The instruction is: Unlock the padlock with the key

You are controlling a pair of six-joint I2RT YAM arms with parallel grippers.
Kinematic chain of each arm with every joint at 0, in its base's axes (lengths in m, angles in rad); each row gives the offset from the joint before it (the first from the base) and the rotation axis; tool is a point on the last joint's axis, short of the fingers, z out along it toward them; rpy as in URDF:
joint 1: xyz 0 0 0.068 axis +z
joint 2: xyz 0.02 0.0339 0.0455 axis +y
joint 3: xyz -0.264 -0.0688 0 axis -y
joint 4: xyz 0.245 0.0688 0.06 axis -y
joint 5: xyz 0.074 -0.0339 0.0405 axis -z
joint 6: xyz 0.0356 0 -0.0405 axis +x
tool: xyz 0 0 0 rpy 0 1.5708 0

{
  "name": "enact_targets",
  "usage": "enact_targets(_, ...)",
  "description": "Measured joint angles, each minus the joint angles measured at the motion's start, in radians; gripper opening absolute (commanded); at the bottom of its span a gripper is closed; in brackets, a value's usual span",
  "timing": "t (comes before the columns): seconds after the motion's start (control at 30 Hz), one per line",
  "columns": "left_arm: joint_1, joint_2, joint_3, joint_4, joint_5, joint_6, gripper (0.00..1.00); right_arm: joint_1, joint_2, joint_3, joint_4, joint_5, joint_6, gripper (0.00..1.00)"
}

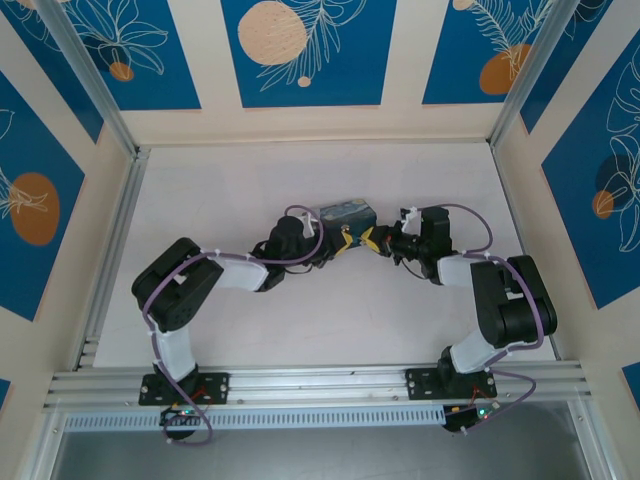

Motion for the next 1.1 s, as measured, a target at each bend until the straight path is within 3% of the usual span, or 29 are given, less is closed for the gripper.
enact_targets(0.7,0.001,-0.002,-0.032,0.13,0.015,0.008,0.0,-0.014,-0.072,-0.017,-0.003,-0.037,0.081,0.0)
enact_targets(1.1,0.002,-0.002,-0.032,0.156,0.058,0.008,0.0,-0.016,-0.163,-0.016,-0.116,-0.021,-0.169,0.0)
